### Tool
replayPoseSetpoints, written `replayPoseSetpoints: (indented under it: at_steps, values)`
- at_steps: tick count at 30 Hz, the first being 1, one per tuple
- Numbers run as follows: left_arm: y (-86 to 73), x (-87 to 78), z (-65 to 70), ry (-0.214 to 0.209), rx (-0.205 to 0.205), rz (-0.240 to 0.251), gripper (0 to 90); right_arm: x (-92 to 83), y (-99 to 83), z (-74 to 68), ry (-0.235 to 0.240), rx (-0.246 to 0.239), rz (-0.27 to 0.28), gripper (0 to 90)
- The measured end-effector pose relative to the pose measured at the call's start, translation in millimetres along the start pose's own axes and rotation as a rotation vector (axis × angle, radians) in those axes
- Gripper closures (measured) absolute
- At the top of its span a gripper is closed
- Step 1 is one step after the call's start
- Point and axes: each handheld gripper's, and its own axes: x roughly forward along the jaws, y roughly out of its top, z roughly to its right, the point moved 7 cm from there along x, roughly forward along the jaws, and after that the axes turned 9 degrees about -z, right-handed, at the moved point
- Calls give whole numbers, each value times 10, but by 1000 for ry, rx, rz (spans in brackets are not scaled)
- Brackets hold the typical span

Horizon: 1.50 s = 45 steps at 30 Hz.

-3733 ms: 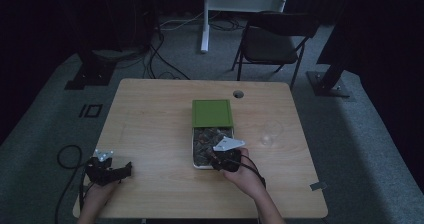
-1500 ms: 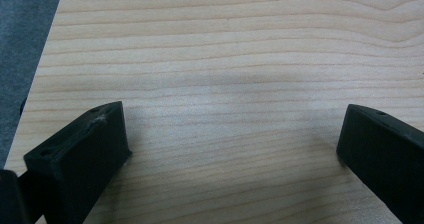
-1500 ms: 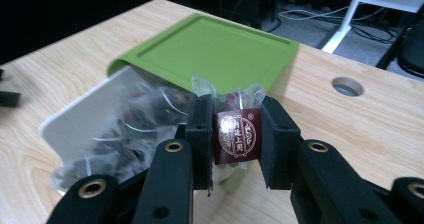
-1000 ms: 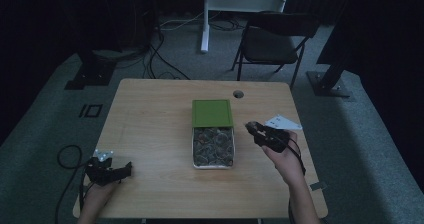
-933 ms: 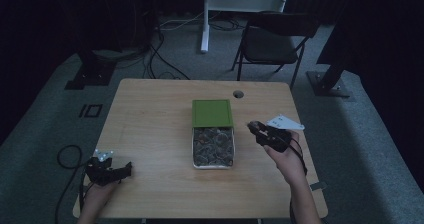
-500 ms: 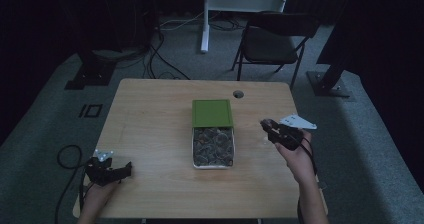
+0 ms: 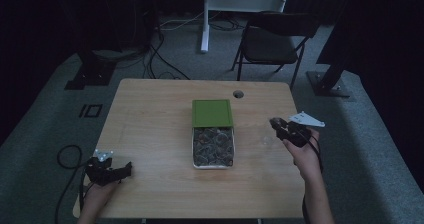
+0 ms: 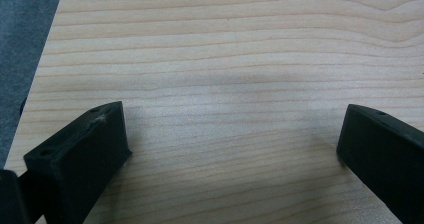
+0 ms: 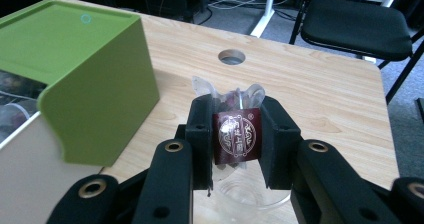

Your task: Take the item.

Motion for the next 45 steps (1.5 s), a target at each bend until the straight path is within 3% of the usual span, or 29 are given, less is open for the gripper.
replayPoseSetpoints:
  at_steps: [12,29,34,45]
  values:
    - [0,0,0,0,0,0,5,150,-69,115,-6,17,-38,709]
    - [0,0,0,0,0,0,5,292,-160,171,-2,32,-86,662]
    - [0,0,0,0,0,0,5,306,-178,163,9,36,-97,615]
    - [0,0,0,0,0,0,5,230,-127,155,11,31,-81,419]
